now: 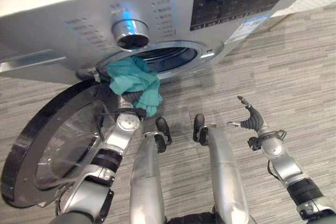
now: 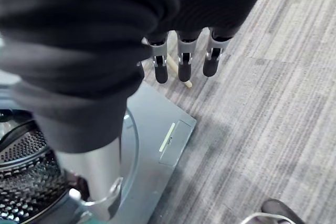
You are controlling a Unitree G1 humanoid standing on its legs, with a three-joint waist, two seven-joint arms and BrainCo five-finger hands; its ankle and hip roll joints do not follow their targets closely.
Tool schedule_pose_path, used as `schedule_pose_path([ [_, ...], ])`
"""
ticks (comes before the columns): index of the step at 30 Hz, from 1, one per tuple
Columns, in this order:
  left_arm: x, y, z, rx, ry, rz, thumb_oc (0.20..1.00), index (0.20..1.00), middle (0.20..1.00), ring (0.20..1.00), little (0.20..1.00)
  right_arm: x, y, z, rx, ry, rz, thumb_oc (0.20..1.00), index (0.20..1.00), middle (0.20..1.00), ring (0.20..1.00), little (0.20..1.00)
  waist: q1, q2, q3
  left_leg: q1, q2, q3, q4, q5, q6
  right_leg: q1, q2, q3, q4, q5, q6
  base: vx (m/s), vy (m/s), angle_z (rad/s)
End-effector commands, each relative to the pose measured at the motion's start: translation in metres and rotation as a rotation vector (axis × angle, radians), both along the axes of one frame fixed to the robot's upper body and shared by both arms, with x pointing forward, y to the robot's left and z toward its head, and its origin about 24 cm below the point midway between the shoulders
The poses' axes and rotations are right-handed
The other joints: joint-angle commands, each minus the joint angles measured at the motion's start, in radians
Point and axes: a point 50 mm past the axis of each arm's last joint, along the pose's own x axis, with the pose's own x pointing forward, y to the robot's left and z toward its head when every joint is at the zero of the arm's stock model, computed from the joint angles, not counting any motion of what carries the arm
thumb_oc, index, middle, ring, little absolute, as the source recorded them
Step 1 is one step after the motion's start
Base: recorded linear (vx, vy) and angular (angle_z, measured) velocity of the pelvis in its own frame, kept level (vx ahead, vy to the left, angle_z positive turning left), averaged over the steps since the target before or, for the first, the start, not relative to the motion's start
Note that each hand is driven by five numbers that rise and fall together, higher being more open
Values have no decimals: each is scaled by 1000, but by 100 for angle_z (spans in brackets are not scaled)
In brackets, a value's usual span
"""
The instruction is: Grab the laundry basket,head to the washer,open it,put in the laundry and shut it.
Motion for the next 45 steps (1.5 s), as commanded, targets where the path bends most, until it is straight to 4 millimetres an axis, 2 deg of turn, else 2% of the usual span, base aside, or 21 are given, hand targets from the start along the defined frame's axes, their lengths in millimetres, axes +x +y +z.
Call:
schedule_pose_path([
  [1,12,5,50,60,-188,49,200,200,200,200,200,-15,2,3,41,-49,46,1000,1000,1000,1000,1000,-37,26,-102,-35,91,-2,71,-88,-37,-75,36,58,-54,-34,55,-6,42,-33],
  [2,12,5,51,61,-191,48,200,200,200,200,200,-14,2,3,42,-52,46,1000,1000,1000,1000,1000,-36,27,-105,-43,92,-3,77,-91,-36,-83,36,59,-49,-35,55,8,7,-32],
  [6,13,23,151,174,-475,160,200,200,200,200,200,-17,6,14,77,-103,102,1000,1000,1000,1000,1000,-70,62,-128,-185,133,-20,196,-139,-7,-241,65,88,49,-60,52,32,-6,-31],
  [7,13,23,152,175,-477,160,200,200,200,200,200,-16,6,15,79,-105,102,1000,1000,1000,1000,1000,-68,62,-130,-192,134,-21,201,-141,-6,-248,65,88,53,-62,52,35,-26,-34],
  [9,4,36,197,245,-606,249,200,200,200,200,200,-18,6,17,96,-115,128,1000,1000,1000,1000,1000,-82,75,-142,-259,149,-31,243,-157,3,-315,82,91,82,-65,53,43,-32,-24],
  [11,-5,47,219,290,-669,319,200,200,200,200,200,-20,6,20,100,-120,150,1000,1000,1000,1000,1000,-88,83,-145,-290,159,-36,265,-161,6,-345,90,93,91,-61,57,38,-47,-19],
  [12,-13,63,237,312,-705,416,1000,1000,1000,1000,1000,-21,8,22,112,-124,174,1000,1000,1000,1000,1000,-92,91,-151,-330,173,-44,288,-165,5,-380,99,91,104,-58,61,38,-62,-24],
  [16,-10,81,239,392,-602,457,1000,1000,1000,1000,1000,-19,7,27,94,-125,203,1000,1000,1000,1000,1000,-94,105,-160,-380,193,-63,321,-162,4,-422,108,76,117,-52,65,16,-65,-12],
  [18,0,86,220,434,-464,421,1000,1000,1000,1000,1000,-19,4,24,84,-108,181,1000,1000,1000,1000,1000,-87,108,-167,-390,196,-76,328,-159,3,-426,108,65,125,-53,63,10,-61,-1],
  [23,9,84,189,408,-353,348,1000,1000,1000,1000,1000,-19,1,14,76,-77,147,1000,1000,1000,1000,1000,-70,109,-185,-388,181,-97,318,-148,-7,-409,99,45,119,-49,57,-3,-43,9],
  [25,13,78,133,272,-266,272,1000,1000,1000,1000,1000,-18,5,4,84,-42,123,1000,1000,1000,1000,1000,-46,105,-205,-342,158,-105,249,-122,-24,-348,89,31,65,-35,55,-55,-35,22],
  [27,12,77,118,226,-244,261,1000,1000,1000,1000,1000,-17,4,1,80,-31,111,1000,1000,1000,1000,1000,-44,105,-211,-315,151,-103,218,-112,-29,-318,86,27,34,-27,56,-57,-3,24],
  [32,-6,58,21,-21,-81,170,1000,1000,1000,1000,1000,-19,1,-17,97,31,36,1000,1000,1000,1000,1000,-11,91,-226,-122,105,-88,11,-43,-64,-110,52,6,-153,29,69,-80,-17,18],
  [33,-6,58,21,-21,-80,171,1000,1000,1000,1000,1000,-19,1,-17,97,31,36,1000,1000,1000,1000,1000,-12,91,-224,-117,104,-87,8,-41,-64,-107,52,6,-155,30,69,-44,-10,27],
  [35,-38,39,-52,-132,91,105,1000,1000,1000,1000,1000,-25,-14,-35,89,104,-50,1000,1000,1000,1000,1000,14,74,-236,78,58,-84,-181,8,-79,87,39,-20,-326,80,89,-9,-6,46],
  [36,-39,39,-53,-132,94,106,1000,1000,1000,1000,1000,-26,-14,-36,88,106,-49,1000,1000,1000,1000,1000,13,73,-232,89,56,-83,-190,11,-79,97,38,-20,-333,84,89,37,12,59],
  [37,-61,33,-89,-155,209,83,1000,1000,1000,1000,1000,-33,-23,-50,90,168,-91,1000,1000,1000,1000,1000,30,67,-241,197,33,-83,-290,47,-90,207,33,-37,-426,112,100,73,2,43],
  [40,-94,29,-136,-180,389,63,1000,1000,1000,1000,1000,-49,-37,-76,98,277,-155,1000,1000,1000,1000,1000,46,59,-255,363,3,-85,-436,91,-103,378,34,-55,-561,143,113,131,11,21],
  [41,-119,28,-166,-202,521,62,1000,1000,1000,1000,1000,-62,-44,-94,102,359,-193,1000,1000,1000,1000,1000,51,60,-275,466,-14,-83,-520,119,-109,487,44,-60,-641,160,122,148,9,19],
  [42,-119,28,-166,-202,522,62,1000,1000,1000,1000,1000,-62,-44,-95,102,360,-193,1000,1000,1000,1000,1000,52,59,-271,475,-14,-83,-526,121,-110,495,44,-59,-645,162,122,66,4,12],
  [45,-152,28,-200,-252,689,75,1000,1000,1000,1000,1000,-77,-53,-117,97,461,-250,1000,1000,1000,1000,1000,55,50,-293,605,-25,-66,-623,182,-112,634,61,-57,-766,213,120,53,-6,3],
])
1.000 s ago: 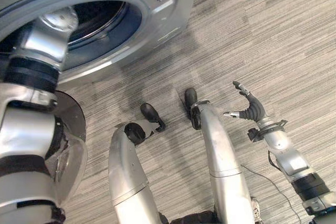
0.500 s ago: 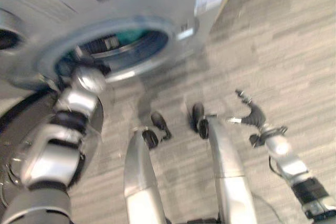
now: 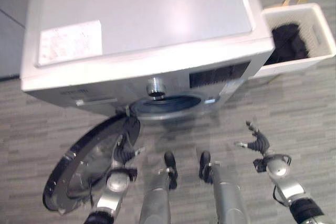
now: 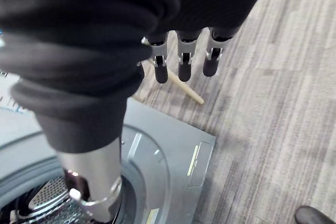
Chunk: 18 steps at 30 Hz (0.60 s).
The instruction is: Grab the laundry basket,head to the washer,open it,put in the laundry and shut it.
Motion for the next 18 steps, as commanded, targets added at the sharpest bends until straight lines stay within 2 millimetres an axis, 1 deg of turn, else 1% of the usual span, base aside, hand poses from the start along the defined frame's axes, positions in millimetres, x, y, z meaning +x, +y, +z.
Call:
schedule_pose_path([
  [1,12,0,3,-19,-4,-58,1000,1000,1000,1000,1000,-8,-17,-4,-31,31,-32,1000,1000,1000,1000,1000,-13,-19,-13,91,33,-30,-18,-30,-43,132,30,58,-290,130,109,117,3,-5],
  [2,1,1,-7,-6,50,-61,1000,1000,1000,1000,1000,-14,-21,-12,-35,69,-51,1000,1000,1000,1000,1000,-15,-22,-28,134,32,-27,-40,-27,-45,173,35,64,-318,137,113,132,6,-11],
  [4,-12,2,-16,-11,111,-53,1000,1000,1000,1000,1000,-22,-23,-22,-28,118,-71,1000,1000,1000,1000,1000,-11,-23,-56,197,24,-22,-65,-32,-40,233,42,78,-346,137,118,159,25,-12],
  [6,-23,3,-24,-12,155,-43,1000,1000,1000,1000,1000,-31,-24,-31,-25,165,-84,1000,1000,1000,1000,1000,-1,-23,-82,251,8,-41,-86,-37,-41,282,48,100,-370,138,123,179,92,-37],
  [7,-24,-6,-29,-23,171,-61,1000,1000,1000,1000,1000,-35,-25,-36,-10,184,-107,1000,1000,1000,1000,1000,21,-24,-90,293,-72,-195,-112,-35,-48,328,62,149,-395,144,127,129,113,-57],
  [8,-24,-6,-29,-23,171,-61,1000,1000,1000,1000,1000,-35,-24,-36,-10,183,-107,1000,1000,1000,1000,1000,21,-25,-91,291,-73,-196,-115,-31,-48,326,61,148,-397,146,127,173,141,-86],
  [9,-29,-10,-33,-23,198,-87,1000,1000,1000,1000,1000,-40,-26,-40,5,202,-124,1000,1000,1000,1000,1000,3,-21,-125,338,-79,-199,-169,-53,-35,347,67,177,-423,160,136,105,52,-98],
  [10,-29,-10,-33,-23,198,-87,1000,1000,1000,1000,1000,-40,-26,-40,4,203,-124,1000,1000,1000,1000,1000,6,-21,-124,342,-78,-196,-172,-53,-35,349,68,179,-424,161,136,153,122,-115],
  [11,-33,-10,-37,-23,221,-89,1000,1000,1000,1000,1000,-44,-26,-42,14,217,-136,1000,1000,1000,1000,1000,-4,-19,-145,364,-87,-168,-199,-57,-23,352,69,215,-450,188,150,49,72,-73],
  [12,-33,-11,-37,-23,222,-89,1000,1000,1000,1000,1000,-45,-27,-42,13,217,-136,1000,1000,1000,1000,1000,-1,-19,-145,366,-87,-166,-201,-57,-23,353,69,218,-451,189,150,50,88,-59],
  [13,-34,-10,-38,-19,228,-94,1000,1000,1000,1000,1000,-47,-26,-44,17,228,-140,1000,1000,1000,1000,1000,-3,-20,-151,375,-86,-145,-214,-55,-20,352,71,231,-459,199,155,-8,40,-47],
  [14,-33,-10,-37,-14,226,-94,1000,1000,1000,1000,1000,-48,-26,-45,18,229,-145,1000,1000,1000,1000,1000,-5,-19,-152,387,-84,-120,-233,-52,-16,348,73,246,-464,208,163,-132,57,-106],
  [15,-28,-8,-33,3,203,-90,1000,1000,1000,1000,1000,-47,-23,-43,26,218,-146,1000,1000,1000,1000,1000,-10,-17,-134,397,-78,-46,-261,-47,-7,309,80,255,-447,234,193,-141,38,-100],
  [17,-28,-8,-33,4,202,-90,1000,1000,1000,1000,1000,-47,-23,-43,26,218,-146,1000,1000,1000,1000,1000,-8,-19,-137,393,-79,-43,-262,-44,-8,304,79,258,-447,236,192,-94,-6,-131],
  [18,-24,-7,-31,13,190,-91,1000,1000,1000,1000,1000,-45,-20,-42,37,204,-148,1000,1000,1000,1000,1000,0,-15,-126,396,-66,-11,-268,-43,-8,284,69,206,-430,232,198,-106,-112,-170],
])
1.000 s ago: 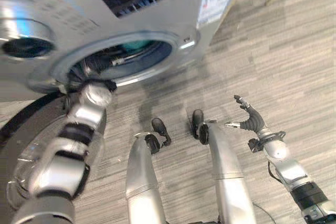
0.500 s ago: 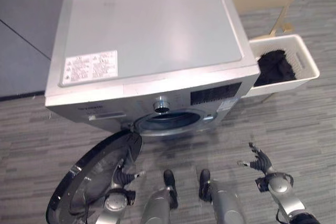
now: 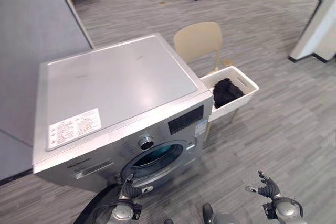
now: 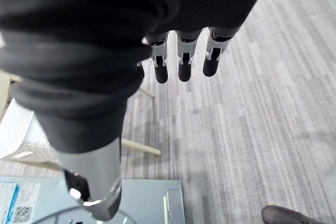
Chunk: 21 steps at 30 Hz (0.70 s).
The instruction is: Grab the laundry basket,head to the washer,open it,put in the laundry and shut it.
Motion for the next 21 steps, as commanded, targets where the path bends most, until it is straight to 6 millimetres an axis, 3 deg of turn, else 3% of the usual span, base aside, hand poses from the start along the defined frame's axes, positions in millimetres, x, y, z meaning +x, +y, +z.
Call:
schedule_pose_path([
  [1,25,4,14,59,-90,-37,1000,1000,1000,1000,1000,19,-1,18,0,-118,-1,1000,1000,1000,1000,1000,9,5,62,-17,-19,18,27,-46,-3,56,-85,-288,-73,-3,43,-97,-168,-194],
  [2,25,5,14,67,-86,-46,1000,1000,1000,1000,1000,19,1,17,2,-121,2,1000,1000,1000,1000,1000,18,11,64,-6,-3,54,21,-41,-9,61,-118,-414,-51,-22,33,28,-184,-164],
  [5,16,14,13,79,-66,-19,1000,1000,1000,1000,1000,20,6,15,-3,-108,26,1000,1000,1000,1000,1000,59,17,63,23,34,145,16,-50,-17,88,-194,-649,10,-52,30,49,-176,-129],
  [8,3,14,5,78,-10,-14,1000,1000,1000,1000,1000,15,7,13,-7,-88,43,1000,1000,1000,1000,1000,46,9,63,39,38,189,65,-87,-14,89,-189,-603,-3,-63,27,113,-191,-96],
  [10,0,9,1,62,3,-19,1000,1000,1000,1000,1000,14,4,14,-18,-88,51,1000,1000,1000,1000,1000,44,16,69,24,67,203,183,-105,-31,106,-169,-580,-28,-77,14,153,-253,-85],
  [12,0,3,0,35,3,-16,1000,1000,1000,1000,1000,17,-1,20,-37,-111,53,1000,1000,1000,1000,1000,52,16,99,-30,139,182,385,-63,-58,138,-142,-556,-43,-102,-15,126,-280,-68],
  [14,1,-4,-1,16,0,-21,1000,1000,1000,1000,1000,18,-5,24,-50,-120,50,1000,1000,1000,1000,1000,69,20,125,-110,159,105,514,-23,-86,157,-117,-541,-47,-128,-43,51,-173,-53],
  [15,1,-4,-1,16,0,-21,1000,1000,1000,1000,1000,18,-5,24,-50,-120,50,1000,1000,1000,1000,1000,68,20,125,-111,160,104,515,-23,-86,157,-117,-542,-47,-128,-43,81,-109,-70],
  [16,1,-6,-2,11,1,-24,1000,1000,1000,1000,1000,18,-7,25,-59,-123,46,1000,1000,1000,1000,1000,79,14,131,-150,130,59,523,-42,-78,170,-112,-527,-55,-135,-45,158,-52,-66],
  [17,-1,-9,-3,5,2,-24,1000,1000,1000,1000,1000,17,-7,26,-59,-125,52,1000,1000,1000,1000,1000,90,11,132,-197,85,14,479,-78,-65,192,-107,-501,-71,-141,-36,304,-34,-53],
  [18,-1,-10,-3,2,1,-23,1000,1000,1000,1000,1000,17,-9,25,-67,-123,46,1000,1000,1000,1000,1000,100,8,131,-220,62,6,381,-84,-54,213,-106,-478,-88,-147,-21,243,21,-55],
  [19,-1,-10,-3,2,2,-23,1000,1000,1000,1000,1000,17,-9,25,-67,-123,46,1000,1000,1000,1000,1000,101,7,130,-217,60,7,377,-82,-53,214,-107,-477,-88,-147,-21,215,23,-56],
  [21,-2,-10,-2,5,-2,-28,1000,1000,1000,1000,1000,17,-9,24,-74,-118,43,1000,1000,1000,1000,1000,116,9,129,-246,39,-8,238,-2,-67,245,-88,-458,-108,-155,-15,156,13,-58],
])
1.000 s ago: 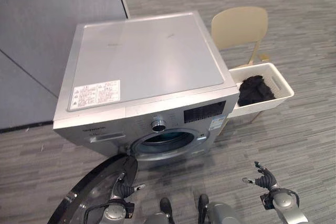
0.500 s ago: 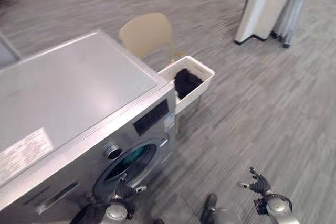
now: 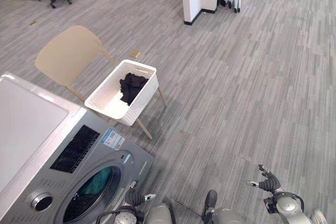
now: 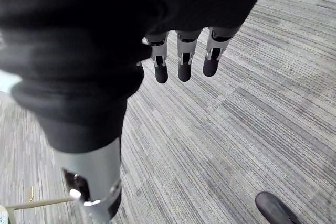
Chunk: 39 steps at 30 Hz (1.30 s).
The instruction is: Grab the laundry basket,head to the washer,open it,put in the laundry and shut it.
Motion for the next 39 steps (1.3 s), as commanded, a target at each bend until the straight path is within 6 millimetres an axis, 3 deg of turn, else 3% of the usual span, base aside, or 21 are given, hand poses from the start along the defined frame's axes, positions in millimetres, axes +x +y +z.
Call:
schedule_pose_path([
  [1,10,10,11,47,-70,-26,1000,1000,1000,1000,1000,12,1,13,-30,-86,24,1000,1000,1000,1000,1000,38,4,13,-33,-38,-7,-68,82,24,91,-14,20,53,-146,106,180,22,-25],
  [4,11,10,11,51,-74,-24,1000,1000,1000,1000,1000,14,1,13,-40,-86,30,1000,1000,1000,1000,1000,57,16,18,-69,-49,-54,-191,147,11,128,15,51,42,-172,110,225,48,-22],
  [7,11,13,11,56,-74,-3,1000,1000,1000,1000,1000,16,2,13,-44,-85,39,1000,1000,1000,1000,1000,74,17,20,-98,-40,-82,-199,179,9,158,29,80,42,-196,109,298,102,-28],
  [13,-2,22,6,68,-25,37,1000,1000,1000,1000,1000,11,11,8,-16,-70,59,1000,1000,1000,1000,1000,98,-22,-17,-67,-49,-56,-138,137,58,203,-20,84,138,-227,138,313,124,-15],
  [14,-1,27,6,86,-20,46,1000,1000,1000,1000,1000,14,18,7,2,-72,69,1000,1000,1000,1000,1000,102,-43,-13,-28,-79,-46,-116,88,100,136,-79,82,322,-146,184,267,196,2],
  [16,3,32,9,101,-38,58,1000,1000,1000,1000,1000,21,24,11,10,-91,96,1000,1000,1000,1000,1000,87,-42,6,18,-99,-50,-120,58,138,43,-121,102,516,-13,210,288,223,-3],
  [19,8,38,14,118,-68,76,1000,1000,1000,1000,1000,27,30,15,28,-120,114,1000,1000,1000,1000,1000,73,-13,22,81,-100,-79,-140,34,154,-88,-128,103,631,-27,187,258,100,24],
  [23,11,39,16,117,-88,95,1000,1000,1000,1000,1000,33,30,21,28,-146,125,1000,1000,1000,1000,1000,52,-1,40,139,-117,-135,-159,4,138,-146,-100,102,429,-82,164,297,-81,54],
  [25,11,38,14,122,-77,79,1000,1000,1000,1000,1000,31,26,21,25,-145,113,1000,1000,1000,1000,1000,23,-6,35,168,-138,-201,-161,-20,128,-178,-39,230,258,-66,171,370,-181,78],
  [27,14,34,13,124,-72,66,1000,1000,1000,1000,1000,29,23,21,12,-144,109,1000,1000,1000,1000,1000,1,-9,34,190,-159,-254,-144,-49,121,-193,0,343,183,-37,179,370,-175,122],
  [28,17,32,14,116,-84,54,1000,1000,1000,1000,1000,27,22,20,17,-136,102,1000,1000,1000,1000,1000,-1,-18,25,193,-174,-280,-125,-67,116,-172,-3,370,155,-31,176,351,-198,111],
  [29,17,28,13,105,-88,50,1000,1000,1000,1000,1000,24,20,19,19,-130,98,1000,1000,1000,1000,1000,-1,-19,19,196,-180,-295,-100,-80,108,-147,-13,358,137,-24,171,336,-309,128],
  [30,21,21,13,76,-97,53,1000,1000,1000,1000,1000,25,18,21,18,-144,90,1000,1000,1000,1000,1000,1,-13,17,159,-171,-306,1,-60,70,-95,-20,317,109,-17,151,222,-237,188],
  [31,21,21,13,77,-97,54,1000,1000,1000,1000,1000,26,18,21,18,-144,91,1000,1000,1000,1000,1000,-2,-15,14,154,-173,-308,1,-56,70,-99,-22,316,107,-15,152,157,-322,241],
  [32,26,19,17,46,-122,63,1000,1000,1000,1000,1000,28,14,24,14,-153,78,1000,1000,1000,1000,1000,4,-21,23,67,-135,-239,124,-12,47,-52,-46,243,75,-22,139,65,-235,182],
  [34,26,20,18,42,-126,71,1000,1000,1000,1000,1000,27,12,23,12,-147,65,1000,1000,1000,1000,1000,10,-30,25,31,-89,-133,139,-15,57,-10,-52,184,52,-38,130,119,-256,116],
  [35,21,22,15,41,-108,85,1000,1000,1000,1000,1000,23,9,21,1,-129,53,1000,1000,1000,1000,1000,18,-31,17,18,-68,-65,97,-28,70,12,-53,137,41,-53,126,107,-136,119],
  [36,21,22,15,41,-107,85,1000,1000,1000,1000,1000,23,9,21,1,-128,53,1000,1000,1000,1000,1000,17,-32,17,19,-69,-66,95,-28,70,13,-53,136,40,-53,126,288,-144,116],
  [37,14,24,12,42,-84,102,1000,1000,1000,1000,1000,17,4,18,-15,-110,39,1000,1000,1000,1000,1000,22,-20,4,23,-37,18,-4,-3,58,52,-44,74,33,-88,129,155,-69,70],
  [38,15,24,12,41,-85,102,1000,1000,1000,1000,1000,17,4,19,-15,-112,39,1000,1000,1000,1000,1000,19,-23,6,17,-39,27,-11,20,65,45,-48,64,33,-77,123,270,-86,76],
  [39,14,24,12,45,-80,95,1000,1000,1000,1000,1000,15,2,17,-21,-101,31,1000,1000,1000,1000,1000,15,-17,-1,27,-25,63,-46,25,47,66,-46,35,32,-102,128,57,-21,90],
])
